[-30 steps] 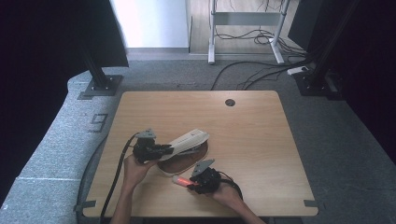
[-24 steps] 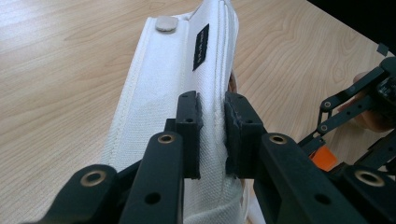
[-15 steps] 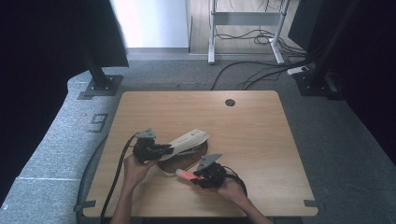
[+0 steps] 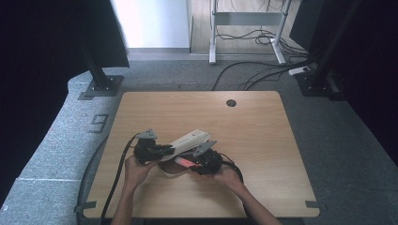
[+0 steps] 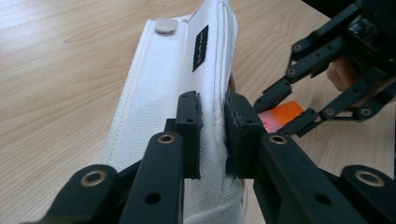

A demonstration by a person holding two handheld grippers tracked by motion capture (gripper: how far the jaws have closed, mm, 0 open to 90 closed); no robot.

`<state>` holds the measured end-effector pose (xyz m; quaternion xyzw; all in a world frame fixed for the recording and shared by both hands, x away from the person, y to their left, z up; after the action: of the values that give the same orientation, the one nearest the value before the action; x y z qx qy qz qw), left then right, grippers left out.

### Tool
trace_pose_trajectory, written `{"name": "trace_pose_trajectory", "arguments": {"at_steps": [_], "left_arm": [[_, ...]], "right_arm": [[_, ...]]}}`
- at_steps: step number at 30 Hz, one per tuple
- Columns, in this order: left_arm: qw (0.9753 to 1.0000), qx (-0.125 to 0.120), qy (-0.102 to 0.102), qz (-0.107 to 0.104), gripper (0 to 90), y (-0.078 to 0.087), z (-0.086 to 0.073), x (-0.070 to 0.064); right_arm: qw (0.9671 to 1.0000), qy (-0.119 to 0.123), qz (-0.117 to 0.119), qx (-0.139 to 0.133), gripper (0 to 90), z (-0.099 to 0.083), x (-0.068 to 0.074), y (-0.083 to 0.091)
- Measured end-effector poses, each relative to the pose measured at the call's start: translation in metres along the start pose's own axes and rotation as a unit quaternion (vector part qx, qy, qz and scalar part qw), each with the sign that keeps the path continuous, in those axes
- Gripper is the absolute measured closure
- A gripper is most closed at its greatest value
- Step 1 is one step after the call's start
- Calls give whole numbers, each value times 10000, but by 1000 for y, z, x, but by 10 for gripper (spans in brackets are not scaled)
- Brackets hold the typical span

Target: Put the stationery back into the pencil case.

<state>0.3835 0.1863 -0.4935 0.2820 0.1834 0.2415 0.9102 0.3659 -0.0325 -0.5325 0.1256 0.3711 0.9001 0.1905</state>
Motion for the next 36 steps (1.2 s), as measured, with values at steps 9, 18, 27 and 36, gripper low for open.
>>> {"name": "trace_pose_trajectory", "arguments": {"at_steps": [9, 18, 27, 36], "left_arm": [[10000, 2, 6, -3, 770, 0, 0, 0], [10000, 24, -12, -4, 770, -1, 0, -1], [10000, 36, -9, -15, 770, -1, 0, 0], [10000, 53, -12, -17, 770, -1, 0, 0]], "right_arm": [[9997, 228, 99, 80, 656, 16, 1, -20], [9988, 403, 189, 210, 654, 28, 5, -41], [9994, 257, -122, 212, 473, 22, 2, -37], [9994, -26, -290, 204, 508, -4, -3, -15]]}}
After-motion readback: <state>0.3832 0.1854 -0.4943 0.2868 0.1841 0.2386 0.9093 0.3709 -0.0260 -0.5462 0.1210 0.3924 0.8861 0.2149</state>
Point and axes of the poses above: each handheld gripper's, and its own axes: y roughly backward along the jaws, z roughly out of its top, x roughly to its left, the point moved 3 cm from there along -y, roughly forward along the jaws, and after that the axes turned 4 degrees about -y, right-handed, at the moved point
